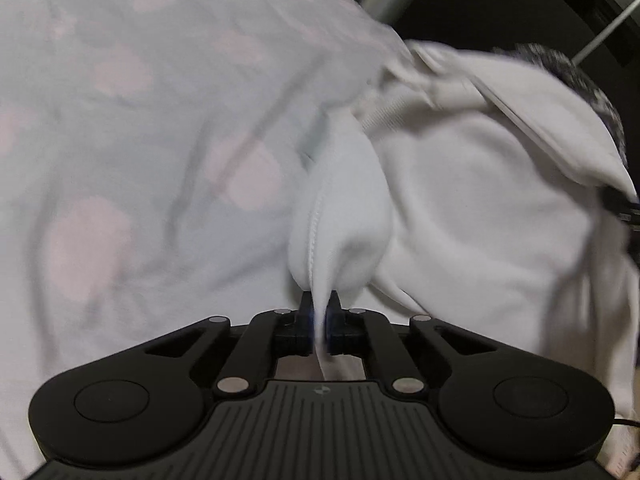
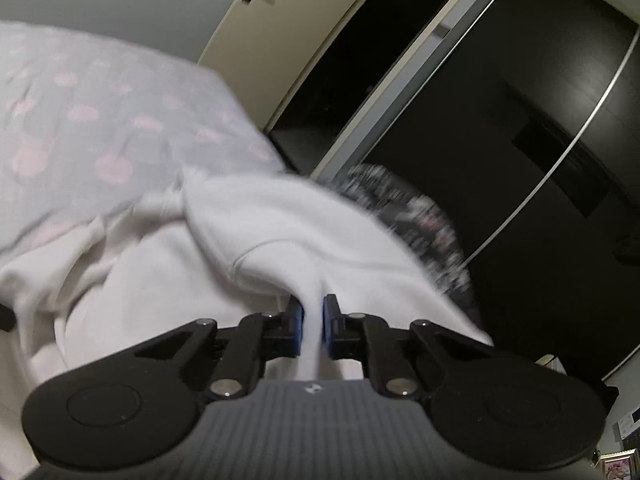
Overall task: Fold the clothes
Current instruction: 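Grasp the sweatshirt with the left gripper while the right gripper grasps it too, then lift the sweatshirt with both grippers and shake it out in the air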
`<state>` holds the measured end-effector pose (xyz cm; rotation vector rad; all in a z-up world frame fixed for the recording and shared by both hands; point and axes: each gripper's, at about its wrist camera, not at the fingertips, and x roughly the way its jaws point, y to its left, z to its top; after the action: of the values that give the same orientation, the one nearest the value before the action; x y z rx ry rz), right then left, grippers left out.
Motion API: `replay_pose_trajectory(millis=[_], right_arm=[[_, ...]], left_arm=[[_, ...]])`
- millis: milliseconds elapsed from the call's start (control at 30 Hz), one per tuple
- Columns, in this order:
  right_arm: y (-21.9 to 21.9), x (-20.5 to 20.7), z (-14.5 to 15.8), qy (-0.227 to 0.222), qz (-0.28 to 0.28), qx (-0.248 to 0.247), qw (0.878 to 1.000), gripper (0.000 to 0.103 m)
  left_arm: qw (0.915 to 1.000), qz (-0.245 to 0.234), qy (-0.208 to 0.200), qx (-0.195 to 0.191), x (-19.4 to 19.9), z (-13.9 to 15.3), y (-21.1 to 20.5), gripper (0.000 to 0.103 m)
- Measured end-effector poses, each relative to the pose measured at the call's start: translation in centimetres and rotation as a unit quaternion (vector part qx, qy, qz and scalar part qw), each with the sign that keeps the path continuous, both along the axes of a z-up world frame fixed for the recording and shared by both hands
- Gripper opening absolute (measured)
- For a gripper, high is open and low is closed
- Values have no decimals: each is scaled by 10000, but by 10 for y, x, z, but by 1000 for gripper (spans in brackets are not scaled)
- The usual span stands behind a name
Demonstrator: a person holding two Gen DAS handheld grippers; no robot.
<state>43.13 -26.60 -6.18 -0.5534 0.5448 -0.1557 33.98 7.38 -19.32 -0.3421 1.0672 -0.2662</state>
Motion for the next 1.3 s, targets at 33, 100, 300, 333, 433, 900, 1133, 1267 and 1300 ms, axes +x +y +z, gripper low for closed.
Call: replay_pose_trajectory(millis=[33, 100, 300, 333, 433, 900, 1133, 1267, 1300], right_arm=[[-2, -2, 10, -104, -13, 52, 9999, 5], [-4, -6, 32, -453, -100, 7, 9989, 5], [-2, -22, 117, -1497, -112, -84, 9886, 5], [2, -25, 133, -1677, -78, -91, 9858, 5], [17, -35, 179, -2123, 50, 30, 9772, 5], [89, -115, 326, -3537, 698, 827, 9291, 5], [101, -162, 343, -3651, 1190, 1371, 9131, 5], [105, -186, 347, -3477, 1586, 1817, 9060, 4], [106, -191, 348, -3432, 1679, 1898, 9045, 4]], left_arm=[[9999, 103, -94, 25, -3, 7, 8, 5], [9990, 346, -279, 88, -10, 24, 26, 5], [9901, 1085, -868, 208, -25, 81, 79, 5], [9883, 1198, -925, 173, -30, 90, 90, 5], [9821, 1531, -1099, 51, -48, 118, 122, 5], [8909, 3136, -3230, 595, -164, 296, 239, 5], [8056, 3779, -4277, 1588, -258, 397, 273, 5], [7608, 3991, -4661, 2116, -312, 437, 259, 5], [7513, 4029, -4725, 2235, -320, 441, 257, 5]])
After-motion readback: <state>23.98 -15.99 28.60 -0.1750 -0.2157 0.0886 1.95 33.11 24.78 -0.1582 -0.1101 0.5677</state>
